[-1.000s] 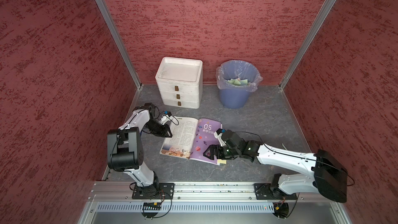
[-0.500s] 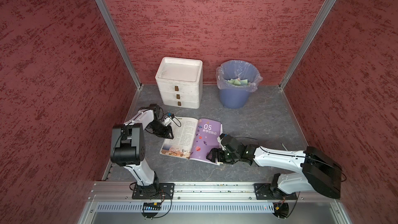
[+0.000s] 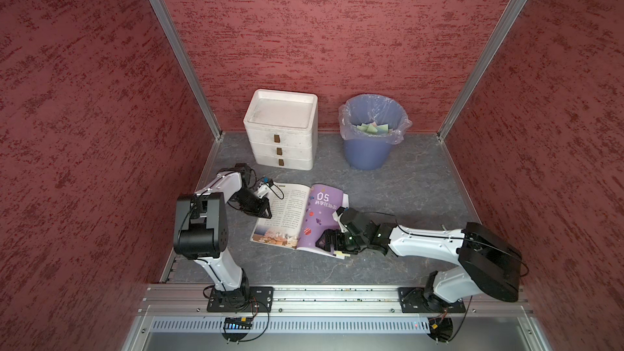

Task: Peel off the used sticky note
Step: Turn the page of the book at the center of the board.

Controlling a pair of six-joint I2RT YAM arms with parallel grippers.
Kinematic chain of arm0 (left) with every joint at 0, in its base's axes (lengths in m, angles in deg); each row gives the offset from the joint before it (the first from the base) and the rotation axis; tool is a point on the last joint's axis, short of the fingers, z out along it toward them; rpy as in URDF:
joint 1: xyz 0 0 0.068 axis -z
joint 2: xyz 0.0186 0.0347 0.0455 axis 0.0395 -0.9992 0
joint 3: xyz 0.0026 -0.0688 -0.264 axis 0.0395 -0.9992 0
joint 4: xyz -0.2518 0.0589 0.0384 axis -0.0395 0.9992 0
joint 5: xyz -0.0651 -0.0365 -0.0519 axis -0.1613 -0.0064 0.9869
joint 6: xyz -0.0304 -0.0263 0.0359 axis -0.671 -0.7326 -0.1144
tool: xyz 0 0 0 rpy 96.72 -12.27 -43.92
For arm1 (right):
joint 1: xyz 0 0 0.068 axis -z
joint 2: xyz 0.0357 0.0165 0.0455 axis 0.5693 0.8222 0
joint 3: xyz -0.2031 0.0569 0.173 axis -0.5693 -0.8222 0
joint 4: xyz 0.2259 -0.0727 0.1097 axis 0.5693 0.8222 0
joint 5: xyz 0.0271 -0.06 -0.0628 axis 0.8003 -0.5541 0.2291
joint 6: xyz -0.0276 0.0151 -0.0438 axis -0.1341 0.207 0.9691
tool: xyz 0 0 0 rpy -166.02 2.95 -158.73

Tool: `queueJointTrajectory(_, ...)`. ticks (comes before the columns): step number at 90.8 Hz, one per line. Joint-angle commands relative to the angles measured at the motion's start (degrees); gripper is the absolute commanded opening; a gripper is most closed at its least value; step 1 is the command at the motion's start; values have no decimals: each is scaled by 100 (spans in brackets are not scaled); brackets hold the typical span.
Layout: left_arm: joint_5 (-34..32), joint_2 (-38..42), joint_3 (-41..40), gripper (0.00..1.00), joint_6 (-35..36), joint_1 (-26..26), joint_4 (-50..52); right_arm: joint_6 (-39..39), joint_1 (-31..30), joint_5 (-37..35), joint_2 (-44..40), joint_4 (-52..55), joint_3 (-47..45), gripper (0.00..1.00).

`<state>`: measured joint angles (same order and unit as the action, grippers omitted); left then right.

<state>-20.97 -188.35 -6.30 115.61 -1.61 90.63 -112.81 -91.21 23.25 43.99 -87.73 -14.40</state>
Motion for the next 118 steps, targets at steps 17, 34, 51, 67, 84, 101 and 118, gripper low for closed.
queueJointTrajectory(17,46,-45,-83,26,110,35,-61,67,37,347,152,-322,510,98)
queueJointTrajectory(34,579,86,122,25,148,-273,155,414,2,506,489,9,1461,99)
queueJointTrajectory(51,1316,407,802,25,348,-1151,833,654,-58,813,1319,265,2682,98)
queueJointTrajectory(67,1757,686,1567,25,676,-1841,1675,651,-138,1047,2185,234,3501,99)
queueJointTrajectory(84,2060,925,2006,25,740,-1937,2123,753,-156,1218,2714,262,4169,98)
queueJointTrajectory(101,2060,1025,2181,25,558,-1594,2185,1196,-168,1091,2629,740,4569,98)
queueJointTrajectory(118,1938,1040,2239,25,351,-1032,2079,1382,48,659,1539,1076,3632,98)
